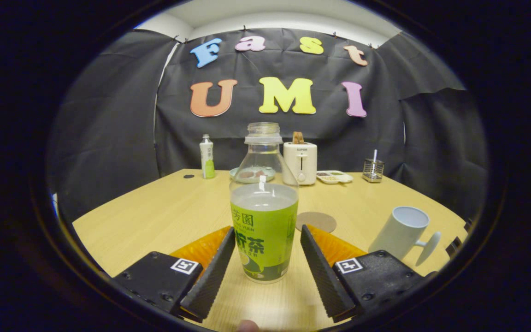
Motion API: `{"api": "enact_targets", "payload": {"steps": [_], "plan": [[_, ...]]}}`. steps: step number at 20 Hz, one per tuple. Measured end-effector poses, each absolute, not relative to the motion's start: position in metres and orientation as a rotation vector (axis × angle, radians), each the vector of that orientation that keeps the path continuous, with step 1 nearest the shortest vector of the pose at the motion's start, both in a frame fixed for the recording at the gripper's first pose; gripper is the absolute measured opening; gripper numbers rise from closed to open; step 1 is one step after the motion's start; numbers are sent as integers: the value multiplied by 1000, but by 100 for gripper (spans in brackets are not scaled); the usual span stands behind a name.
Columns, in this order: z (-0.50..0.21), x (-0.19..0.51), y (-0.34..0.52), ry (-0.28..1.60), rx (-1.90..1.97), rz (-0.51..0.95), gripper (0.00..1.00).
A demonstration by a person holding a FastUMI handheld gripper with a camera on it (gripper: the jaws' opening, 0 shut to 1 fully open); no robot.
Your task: Take the bottle from table, then pour the juice into the cup, finally place the bottle on the coaster
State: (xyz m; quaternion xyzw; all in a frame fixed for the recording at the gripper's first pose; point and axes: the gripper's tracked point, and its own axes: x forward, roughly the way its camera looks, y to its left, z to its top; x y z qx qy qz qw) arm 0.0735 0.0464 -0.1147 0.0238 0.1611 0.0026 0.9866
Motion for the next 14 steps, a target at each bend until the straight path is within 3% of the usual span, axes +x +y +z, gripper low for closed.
{"api": "enact_targets", "payload": {"steps": [4, 14], "plan": [[-113, 76, 45, 343, 67, 8, 83], [-75, 90, 31, 395, 403, 52, 78]]}}
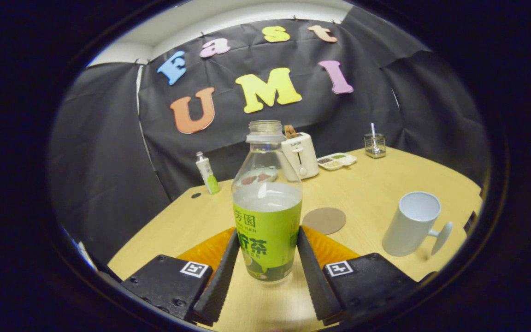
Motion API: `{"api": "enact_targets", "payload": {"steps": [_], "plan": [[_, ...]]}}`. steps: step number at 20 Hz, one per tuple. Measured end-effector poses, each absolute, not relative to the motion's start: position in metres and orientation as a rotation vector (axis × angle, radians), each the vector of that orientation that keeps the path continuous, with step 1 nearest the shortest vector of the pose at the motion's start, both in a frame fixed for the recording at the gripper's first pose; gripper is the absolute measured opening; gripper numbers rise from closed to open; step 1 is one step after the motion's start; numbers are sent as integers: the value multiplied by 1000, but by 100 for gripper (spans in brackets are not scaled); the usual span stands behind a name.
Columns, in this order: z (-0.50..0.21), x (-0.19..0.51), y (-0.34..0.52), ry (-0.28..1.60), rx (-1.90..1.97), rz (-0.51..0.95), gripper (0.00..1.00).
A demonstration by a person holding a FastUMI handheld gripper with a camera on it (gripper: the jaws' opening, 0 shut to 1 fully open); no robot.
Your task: Take the bottle from table, then pour the juice into the cup, finally place the bottle on the coaster
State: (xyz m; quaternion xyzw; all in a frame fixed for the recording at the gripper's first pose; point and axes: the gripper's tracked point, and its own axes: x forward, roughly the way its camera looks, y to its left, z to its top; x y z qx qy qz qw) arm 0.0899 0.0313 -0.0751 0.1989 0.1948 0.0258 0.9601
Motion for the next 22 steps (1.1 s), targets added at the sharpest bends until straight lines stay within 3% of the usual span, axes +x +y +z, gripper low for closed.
{"api": "enact_targets", "payload": {"steps": [8, 22], "plan": [[-58, 93, -6, 437, 795, 13, 76], [-3, 123, -22, 218, 1495, 128, 76]]}}
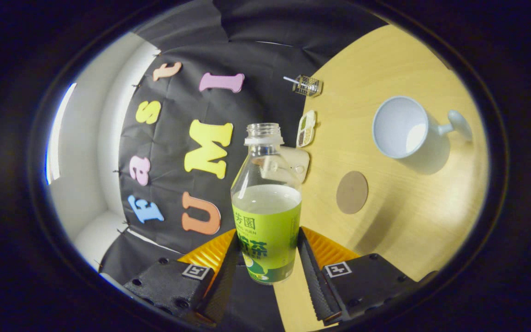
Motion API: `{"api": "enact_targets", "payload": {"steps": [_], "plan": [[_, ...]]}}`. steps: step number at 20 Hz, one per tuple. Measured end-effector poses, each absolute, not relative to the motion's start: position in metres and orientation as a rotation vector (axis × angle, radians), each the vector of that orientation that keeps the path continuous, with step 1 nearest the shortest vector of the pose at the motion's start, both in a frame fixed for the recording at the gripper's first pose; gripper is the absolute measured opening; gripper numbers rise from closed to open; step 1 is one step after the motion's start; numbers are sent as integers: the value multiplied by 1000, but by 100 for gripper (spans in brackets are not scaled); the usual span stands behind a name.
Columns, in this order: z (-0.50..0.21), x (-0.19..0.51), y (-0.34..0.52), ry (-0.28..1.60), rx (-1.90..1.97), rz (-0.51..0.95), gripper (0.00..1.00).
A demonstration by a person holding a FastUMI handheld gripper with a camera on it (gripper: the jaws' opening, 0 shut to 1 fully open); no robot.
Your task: Take the bottle from table, then pour the juice into the cup, finally place the bottle on the coaster
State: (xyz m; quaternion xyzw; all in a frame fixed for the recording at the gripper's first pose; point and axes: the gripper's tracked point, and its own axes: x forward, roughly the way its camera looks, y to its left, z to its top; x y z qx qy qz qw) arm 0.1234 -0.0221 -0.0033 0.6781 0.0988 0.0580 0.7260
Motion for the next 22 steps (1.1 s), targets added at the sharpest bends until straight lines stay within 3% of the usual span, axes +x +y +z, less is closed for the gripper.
{"api": "enact_targets", "payload": {"steps": [22], "plan": [[3, 122, -26, 12, 1950, 163, 75]]}}
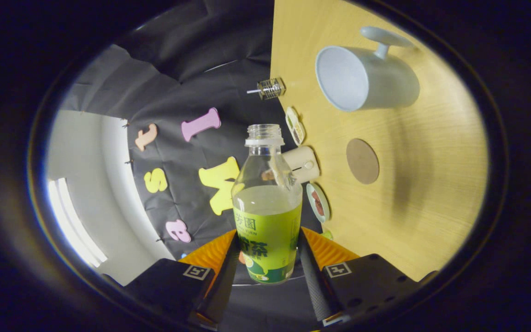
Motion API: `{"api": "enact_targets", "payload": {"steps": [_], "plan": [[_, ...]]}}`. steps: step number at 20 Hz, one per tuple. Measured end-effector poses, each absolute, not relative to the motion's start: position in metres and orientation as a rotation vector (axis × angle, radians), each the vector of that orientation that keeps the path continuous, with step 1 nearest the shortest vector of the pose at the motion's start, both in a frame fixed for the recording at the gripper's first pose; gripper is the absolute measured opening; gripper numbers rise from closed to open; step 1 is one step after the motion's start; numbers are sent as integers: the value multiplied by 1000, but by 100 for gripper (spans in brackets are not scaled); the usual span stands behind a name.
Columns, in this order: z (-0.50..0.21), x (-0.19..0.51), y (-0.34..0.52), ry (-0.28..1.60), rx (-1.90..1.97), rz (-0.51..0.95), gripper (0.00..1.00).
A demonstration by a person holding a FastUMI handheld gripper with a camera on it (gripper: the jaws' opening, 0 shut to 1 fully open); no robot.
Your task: Take the bottle from table, then pour the juice into the cup, finally place the bottle on the coaster
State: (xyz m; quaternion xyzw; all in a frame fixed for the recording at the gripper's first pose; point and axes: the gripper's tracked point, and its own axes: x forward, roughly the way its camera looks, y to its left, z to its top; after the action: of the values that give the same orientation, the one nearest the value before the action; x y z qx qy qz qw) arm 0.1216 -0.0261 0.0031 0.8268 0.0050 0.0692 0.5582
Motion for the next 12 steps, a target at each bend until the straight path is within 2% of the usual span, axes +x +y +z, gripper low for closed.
{"api": "enact_targets", "payload": {"steps": [12], "plan": [[7, 120, -32, -23, 2032, 185, 75]]}}
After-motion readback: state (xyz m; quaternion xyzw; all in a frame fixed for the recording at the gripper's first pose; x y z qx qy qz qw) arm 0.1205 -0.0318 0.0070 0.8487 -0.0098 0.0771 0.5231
